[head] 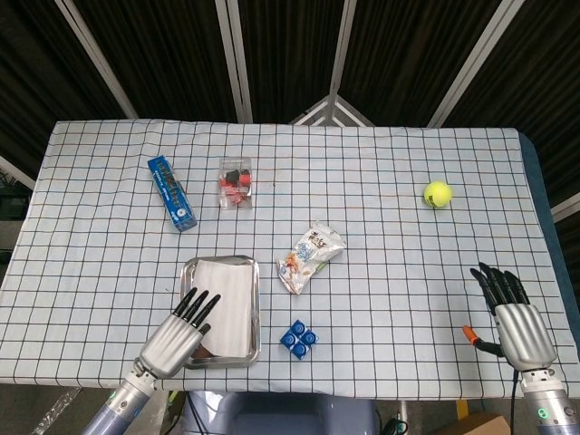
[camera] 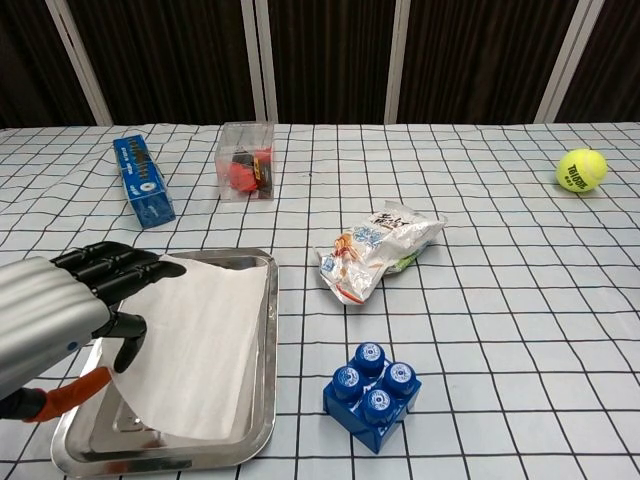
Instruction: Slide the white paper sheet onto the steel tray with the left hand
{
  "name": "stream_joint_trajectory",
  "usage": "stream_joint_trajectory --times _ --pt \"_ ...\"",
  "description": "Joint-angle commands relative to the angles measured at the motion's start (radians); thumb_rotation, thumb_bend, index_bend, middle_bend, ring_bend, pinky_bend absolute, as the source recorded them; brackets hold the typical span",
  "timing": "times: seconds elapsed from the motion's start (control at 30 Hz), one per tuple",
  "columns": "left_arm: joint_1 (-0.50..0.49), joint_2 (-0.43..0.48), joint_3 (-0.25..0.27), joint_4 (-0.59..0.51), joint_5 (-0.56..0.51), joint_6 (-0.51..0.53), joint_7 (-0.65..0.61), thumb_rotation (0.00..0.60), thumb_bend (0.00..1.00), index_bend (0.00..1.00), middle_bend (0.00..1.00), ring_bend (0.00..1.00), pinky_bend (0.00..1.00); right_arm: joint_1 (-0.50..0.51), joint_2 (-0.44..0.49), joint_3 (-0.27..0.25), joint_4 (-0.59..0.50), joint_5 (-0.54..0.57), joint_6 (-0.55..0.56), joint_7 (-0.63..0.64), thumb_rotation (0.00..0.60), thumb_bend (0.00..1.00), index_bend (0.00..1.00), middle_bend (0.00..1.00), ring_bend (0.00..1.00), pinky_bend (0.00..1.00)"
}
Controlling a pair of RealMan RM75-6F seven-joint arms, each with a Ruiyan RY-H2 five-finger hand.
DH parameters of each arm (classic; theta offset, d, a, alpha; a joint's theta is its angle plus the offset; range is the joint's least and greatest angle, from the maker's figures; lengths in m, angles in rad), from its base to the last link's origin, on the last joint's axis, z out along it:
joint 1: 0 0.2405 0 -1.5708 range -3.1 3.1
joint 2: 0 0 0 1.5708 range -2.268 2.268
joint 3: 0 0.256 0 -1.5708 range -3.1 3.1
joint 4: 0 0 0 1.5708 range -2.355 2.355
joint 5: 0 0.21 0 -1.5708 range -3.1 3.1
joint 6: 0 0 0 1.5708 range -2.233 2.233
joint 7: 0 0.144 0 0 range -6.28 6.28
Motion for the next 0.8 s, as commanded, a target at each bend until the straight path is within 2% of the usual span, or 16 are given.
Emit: stream_joint_trajectory --times 0.03,0.23,0.47,0.57,0.63,0.7,0.77,0.8 --pt "0.0 -0.001 0.003 -0.004 -0.002 -0.002 0.0 0.6 0.44 0.39 0.0 0.0 0.0 0.0 0.0 0.0 0.001 0.0 0.001 -0.001 0.6 0.31 0.0 0.0 0.0 0.0" --pt "0.001 0.024 0.015 -0.026 -0.006 -0.006 -0.001 0.6 0.32 0.14 0.0 0.0 0.0 -0.001 -0.001 0.0 0.001 -0.001 0.003 -0.001 0.6 0.31 0.0 0.0 0.0 0.0" --pt "0.004 0.08 0.031 -0.069 -0.008 -0.003 -0.005 0.6 0.27 0.07 0.0 0.0 0.0 -0.001 -0.002 0.0 0.001 -0.001 0.002 -0.002 0.6 0.31 0.0 0.0 0.0 0.0" --pt "0.005 0.102 0.039 -0.087 -0.004 -0.002 -0.015 0.6 0.18 0.02 0.0 0.0 0.0 -0.001 -0.002 0.0 0.0 0.0 0.002 -0.003 0.6 0.31 0.0 0.0 0.0 0.0" --pt "0.003 0.119 0.045 -0.101 -0.005 -0.008 -0.024 0.6 0.09 0.0 0.0 0.0 0.0 -0.001 -0.002 0.0 -0.001 0.0 0.002 -0.004 0.6 0.31 0.0 0.0 0.0 0.0" --pt "0.0 0.139 0.051 -0.118 -0.016 -0.021 -0.031 0.6 0.05 0.0 0.0 0.0 0.0 -0.002 -0.002 0.0 -0.001 0.0 0.003 -0.004 0.6 0.31 0.0 0.0 0.0 0.0" --pt "-0.005 0.161 0.054 -0.138 -0.035 -0.039 -0.03 0.6 0.05 0.0 0.0 0.0 0.0 -0.001 -0.002 0.0 -0.001 0.0 0.002 -0.004 0.6 0.31 0.0 0.0 0.0 0.0" --pt "-0.01 0.176 0.054 -0.147 -0.052 -0.055 -0.023 0.6 0.08 0.0 0.0 0.0 0.0 -0.001 -0.002 0.0 -0.001 0.0 0.001 -0.005 0.6 0.31 0.0 0.0 0.0 0.0"
